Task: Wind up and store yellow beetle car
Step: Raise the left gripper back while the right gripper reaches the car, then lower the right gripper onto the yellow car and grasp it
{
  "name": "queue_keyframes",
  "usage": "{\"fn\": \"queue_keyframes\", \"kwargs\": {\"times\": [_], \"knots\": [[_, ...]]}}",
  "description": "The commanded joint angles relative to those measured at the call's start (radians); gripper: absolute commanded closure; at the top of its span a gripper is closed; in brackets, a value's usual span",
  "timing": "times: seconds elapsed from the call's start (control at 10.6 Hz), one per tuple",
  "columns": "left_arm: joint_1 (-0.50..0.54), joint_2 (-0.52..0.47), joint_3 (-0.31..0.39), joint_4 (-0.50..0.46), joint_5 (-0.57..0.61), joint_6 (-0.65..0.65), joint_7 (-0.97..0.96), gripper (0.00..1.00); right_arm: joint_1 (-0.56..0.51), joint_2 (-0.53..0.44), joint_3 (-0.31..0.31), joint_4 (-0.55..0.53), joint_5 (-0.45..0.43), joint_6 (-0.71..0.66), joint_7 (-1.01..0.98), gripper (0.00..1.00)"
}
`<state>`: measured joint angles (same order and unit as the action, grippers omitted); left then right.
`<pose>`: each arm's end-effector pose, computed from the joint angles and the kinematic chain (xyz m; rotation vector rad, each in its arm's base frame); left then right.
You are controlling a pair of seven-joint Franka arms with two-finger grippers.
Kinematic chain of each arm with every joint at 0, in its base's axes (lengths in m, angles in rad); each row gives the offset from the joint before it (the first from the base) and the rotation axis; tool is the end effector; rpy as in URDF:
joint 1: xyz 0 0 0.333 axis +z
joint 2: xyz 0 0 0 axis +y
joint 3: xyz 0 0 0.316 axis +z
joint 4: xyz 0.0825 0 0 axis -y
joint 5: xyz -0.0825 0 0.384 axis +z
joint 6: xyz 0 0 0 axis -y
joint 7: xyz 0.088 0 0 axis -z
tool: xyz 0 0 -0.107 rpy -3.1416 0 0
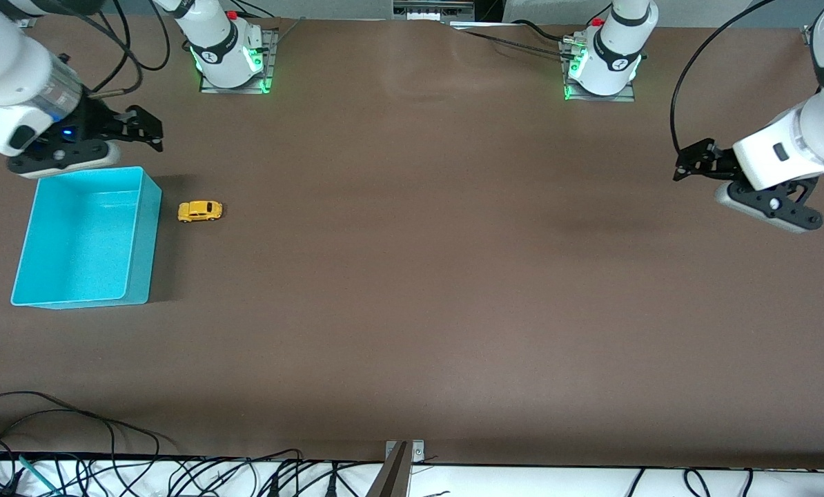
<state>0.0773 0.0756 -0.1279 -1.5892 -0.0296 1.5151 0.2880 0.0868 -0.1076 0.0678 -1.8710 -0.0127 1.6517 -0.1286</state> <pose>0.5663 -0.0295 0.5694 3.0331 -0.5182 -0.2210 0.5102 0.0796 0.5472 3.0841 0.4411 -0.1742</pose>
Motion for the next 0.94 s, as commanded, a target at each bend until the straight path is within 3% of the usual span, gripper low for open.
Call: {"fn": "queue_keyframes", "kwargs": {"times": [0.0,0.28,0.57,0.85], "knots": [[-0.093,-0.083,0.113,-0.020,-0.006,-0.006,-0.024,0.00,-0.004,-0.073,-0.003,-0.129,0.010,0.043,-0.141,0.00],[-0.091,-0.108,0.091,-0.029,-0.001,-0.007,-0.193,0.00,-0.030,-0.080,-0.003,-0.215,0.010,0.078,-0.369,0.00],[-0.065,-0.105,0.054,-0.028,0.008,-0.006,-0.184,0.00,-0.084,-0.072,-0.003,-0.348,0.011,0.241,-0.749,0.00],[-0.047,-0.097,0.034,-0.009,0.000,-0.030,-0.193,0.00,-0.091,-0.061,-0.003,-0.456,0.005,0.377,-0.938,0.00]]}}
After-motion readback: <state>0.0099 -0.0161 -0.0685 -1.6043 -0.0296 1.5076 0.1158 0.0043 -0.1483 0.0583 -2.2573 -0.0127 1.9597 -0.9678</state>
